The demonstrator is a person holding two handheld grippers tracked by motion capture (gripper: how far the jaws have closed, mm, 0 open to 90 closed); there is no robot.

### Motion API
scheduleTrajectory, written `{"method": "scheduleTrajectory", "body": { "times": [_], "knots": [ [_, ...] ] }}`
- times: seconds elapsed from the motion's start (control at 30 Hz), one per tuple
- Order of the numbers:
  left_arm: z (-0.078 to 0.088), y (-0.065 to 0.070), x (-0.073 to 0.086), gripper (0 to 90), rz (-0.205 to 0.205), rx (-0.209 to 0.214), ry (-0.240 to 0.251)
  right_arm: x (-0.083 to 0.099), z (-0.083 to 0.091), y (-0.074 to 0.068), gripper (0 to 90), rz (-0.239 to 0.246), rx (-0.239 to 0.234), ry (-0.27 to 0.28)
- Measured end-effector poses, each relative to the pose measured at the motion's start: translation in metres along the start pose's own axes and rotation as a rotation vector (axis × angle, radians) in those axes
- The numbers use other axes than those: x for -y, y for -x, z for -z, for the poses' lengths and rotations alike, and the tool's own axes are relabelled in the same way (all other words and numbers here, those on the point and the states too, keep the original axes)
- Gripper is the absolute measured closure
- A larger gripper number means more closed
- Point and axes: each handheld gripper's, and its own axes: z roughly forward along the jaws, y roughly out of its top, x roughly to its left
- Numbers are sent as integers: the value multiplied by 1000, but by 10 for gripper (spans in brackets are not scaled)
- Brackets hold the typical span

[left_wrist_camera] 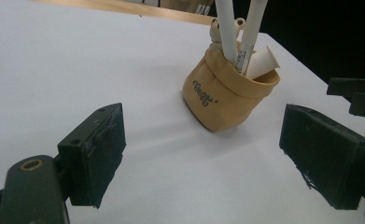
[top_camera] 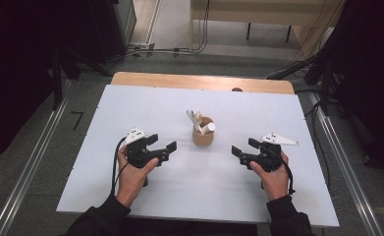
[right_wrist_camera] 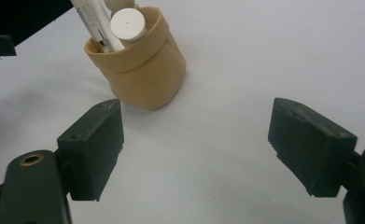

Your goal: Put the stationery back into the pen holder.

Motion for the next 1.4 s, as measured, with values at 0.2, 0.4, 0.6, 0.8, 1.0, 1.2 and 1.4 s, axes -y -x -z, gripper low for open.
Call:
{"method": "scheduleTrajectory", "body": {
  "times": [0.2,0.4,0.6,0.8,1.0,1.2,1.4],
  "knots": [
    [6,-6,2,154,7,-13,0,1,6,5,170,-10,13,12],
    [12,-12,4,154,22,-25,-1,4,12,10,169,-12,33,13],
    [17,-20,7,157,32,-40,-3,6,17,16,169,-18,53,16],
    [23,-29,7,157,44,-65,5,9,23,20,169,-17,75,17],
    [30,-37,8,157,51,-94,10,12,30,27,169,-23,107,18],
    [35,-44,11,157,53,-114,-1,14,35,30,168,-23,126,20],
    [41,-51,13,156,54,-134,-1,17,40,36,168,-35,148,19]
  ]
}}
